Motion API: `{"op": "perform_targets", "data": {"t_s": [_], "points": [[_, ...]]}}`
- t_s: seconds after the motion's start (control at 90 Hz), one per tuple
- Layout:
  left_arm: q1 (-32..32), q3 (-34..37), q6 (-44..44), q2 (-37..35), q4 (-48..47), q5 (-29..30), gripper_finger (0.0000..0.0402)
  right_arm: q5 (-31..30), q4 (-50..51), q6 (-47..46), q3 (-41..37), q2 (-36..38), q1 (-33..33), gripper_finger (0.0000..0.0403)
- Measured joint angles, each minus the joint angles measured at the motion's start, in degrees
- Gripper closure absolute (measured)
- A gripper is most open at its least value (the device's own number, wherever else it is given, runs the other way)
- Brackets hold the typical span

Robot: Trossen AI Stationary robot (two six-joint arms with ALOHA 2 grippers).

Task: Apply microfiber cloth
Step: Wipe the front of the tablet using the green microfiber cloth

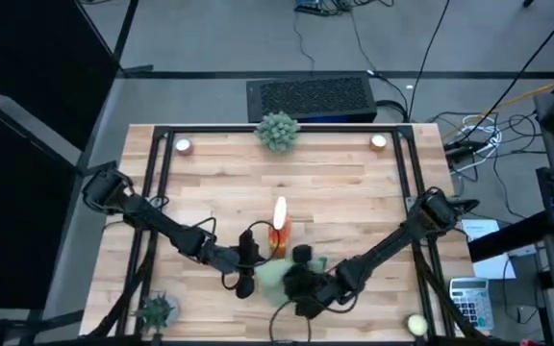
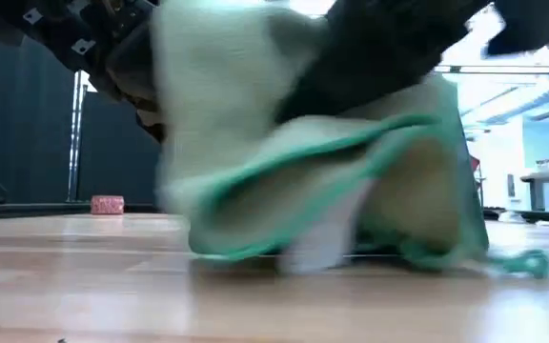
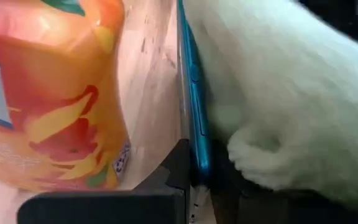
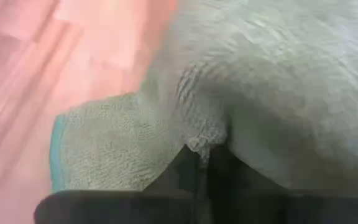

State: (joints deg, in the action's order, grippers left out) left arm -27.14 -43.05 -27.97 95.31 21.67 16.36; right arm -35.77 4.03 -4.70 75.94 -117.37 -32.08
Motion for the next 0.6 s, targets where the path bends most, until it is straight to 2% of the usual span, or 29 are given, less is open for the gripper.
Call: {"op": "perform_targets", "data": {"t_s": [0.089,0.178,0.6], "points": [[0.1,0.1,0.0,0.0,-0.1,0.9,0.0386,1.4,-5.6,2.1,0.0,-2.8,1.7,0.0403],[0.1,0.1,-0.2,0.0,-0.2,1.4,0.0386,4.6,-6.1,1.1,0.2,-4.3,2.9,0.0403],[0.2,0.1,0.1,0.0,0.1,1.0,0.0386,6.3,9.6,-3.8,0.3,-2.1,1.7,0.0403]]}}
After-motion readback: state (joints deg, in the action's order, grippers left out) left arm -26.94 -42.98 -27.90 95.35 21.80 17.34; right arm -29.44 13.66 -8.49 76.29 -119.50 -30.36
